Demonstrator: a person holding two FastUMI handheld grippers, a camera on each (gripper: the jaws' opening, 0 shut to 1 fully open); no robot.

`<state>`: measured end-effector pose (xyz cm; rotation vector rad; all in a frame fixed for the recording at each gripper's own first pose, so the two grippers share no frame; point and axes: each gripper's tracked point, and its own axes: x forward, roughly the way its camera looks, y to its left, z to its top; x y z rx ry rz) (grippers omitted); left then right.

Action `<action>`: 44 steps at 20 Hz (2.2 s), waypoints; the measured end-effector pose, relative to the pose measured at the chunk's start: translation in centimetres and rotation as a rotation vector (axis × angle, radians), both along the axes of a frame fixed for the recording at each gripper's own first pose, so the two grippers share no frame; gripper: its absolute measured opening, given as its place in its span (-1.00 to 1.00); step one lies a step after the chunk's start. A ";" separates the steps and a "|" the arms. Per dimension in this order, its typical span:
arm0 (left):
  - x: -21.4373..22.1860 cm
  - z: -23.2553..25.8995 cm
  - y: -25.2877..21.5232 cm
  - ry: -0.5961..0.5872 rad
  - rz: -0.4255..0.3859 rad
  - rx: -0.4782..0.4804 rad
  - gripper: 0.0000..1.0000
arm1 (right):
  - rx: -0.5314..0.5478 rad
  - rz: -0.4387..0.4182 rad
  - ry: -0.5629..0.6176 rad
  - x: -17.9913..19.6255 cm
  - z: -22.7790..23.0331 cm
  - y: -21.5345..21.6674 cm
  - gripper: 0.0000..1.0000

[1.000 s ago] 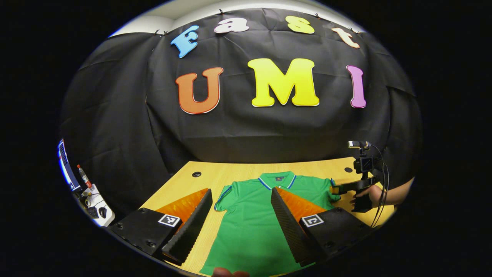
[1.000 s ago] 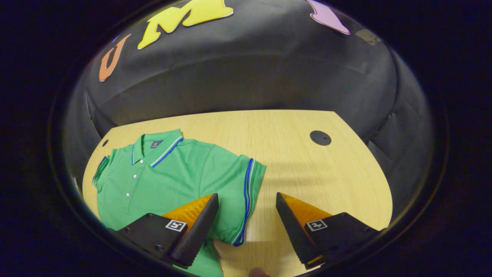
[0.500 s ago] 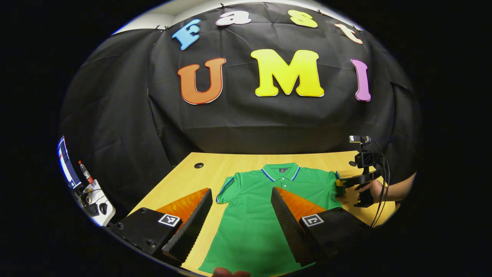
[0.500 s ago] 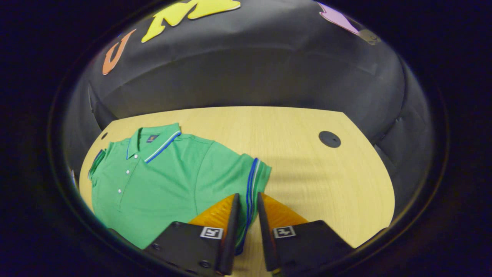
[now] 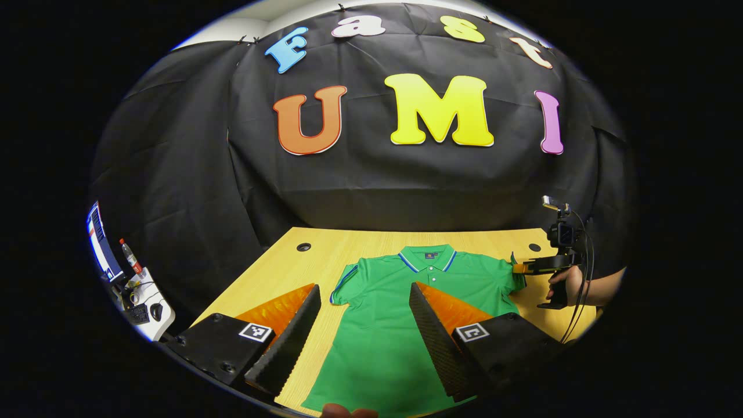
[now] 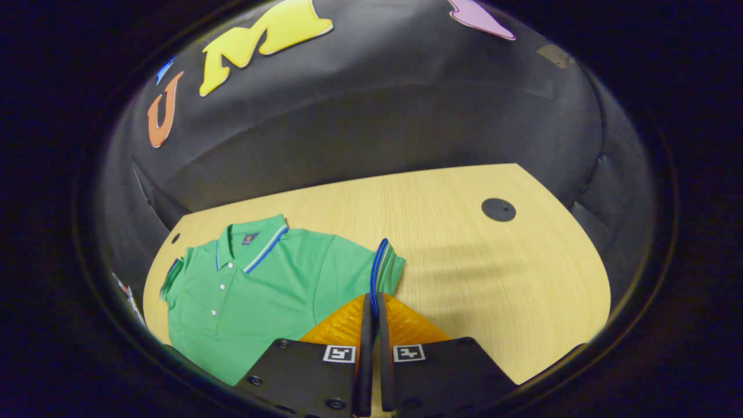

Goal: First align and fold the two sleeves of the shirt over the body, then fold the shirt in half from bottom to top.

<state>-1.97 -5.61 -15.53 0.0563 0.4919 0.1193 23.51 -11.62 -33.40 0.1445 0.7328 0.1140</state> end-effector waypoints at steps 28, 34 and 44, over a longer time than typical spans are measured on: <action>-4.0 1.9 7.6 -0.057 0.098 -0.065 0.97 | -0.065 0.184 -0.044 -2.1 6.5 16.4 0.65; -2.8 2.4 7.9 -0.085 -0.002 -0.121 0.96 | -0.127 0.172 -0.114 -6.8 11.3 14.4 0.85; 4.2 -0.9 9.8 -0.074 -0.165 -0.172 0.97 | -0.126 0.050 -0.276 -17.9 23.6 8.4 0.79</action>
